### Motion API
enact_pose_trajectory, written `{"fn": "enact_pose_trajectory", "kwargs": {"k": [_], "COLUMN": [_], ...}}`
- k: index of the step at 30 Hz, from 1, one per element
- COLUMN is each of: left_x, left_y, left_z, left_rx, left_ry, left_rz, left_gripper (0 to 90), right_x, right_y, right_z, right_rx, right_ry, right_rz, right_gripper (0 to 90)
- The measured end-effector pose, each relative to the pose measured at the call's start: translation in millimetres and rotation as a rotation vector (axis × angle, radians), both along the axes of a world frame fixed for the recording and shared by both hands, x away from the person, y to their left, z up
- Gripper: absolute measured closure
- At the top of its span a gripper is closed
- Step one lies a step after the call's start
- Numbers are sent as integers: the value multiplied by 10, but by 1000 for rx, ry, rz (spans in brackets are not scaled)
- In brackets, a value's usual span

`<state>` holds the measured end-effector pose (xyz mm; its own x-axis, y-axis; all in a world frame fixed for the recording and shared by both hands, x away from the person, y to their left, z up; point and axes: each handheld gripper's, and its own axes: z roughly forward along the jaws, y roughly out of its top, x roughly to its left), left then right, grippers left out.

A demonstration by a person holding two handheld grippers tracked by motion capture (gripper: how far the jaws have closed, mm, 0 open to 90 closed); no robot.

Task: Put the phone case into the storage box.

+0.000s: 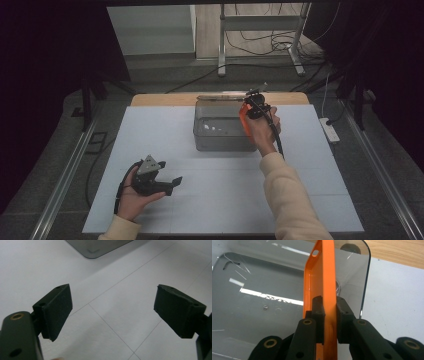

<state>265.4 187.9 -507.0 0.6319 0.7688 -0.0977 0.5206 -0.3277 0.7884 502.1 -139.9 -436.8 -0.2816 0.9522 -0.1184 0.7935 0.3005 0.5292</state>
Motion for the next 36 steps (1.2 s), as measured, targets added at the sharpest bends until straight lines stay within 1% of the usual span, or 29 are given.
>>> {"fn": "enact_pose_trajectory", "kwargs": {"k": [6,14,36], "left_x": [-1,-1,0], "left_y": [-7,-6,-13], "left_z": [0,-1,-6], "left_rx": [-2,0,0], "left_ry": [0,0,1], "left_rz": [-2,-4,-3], "left_gripper": [154,154,155], "right_x": [0,10,20], "right_y": [31,56,51], "right_z": [-18,-51,-113], "right_rx": [-26,-39,-45], "right_ry": [0,3,10], "right_rz": [2,2,-1], "right_gripper": [796,796,795]}}
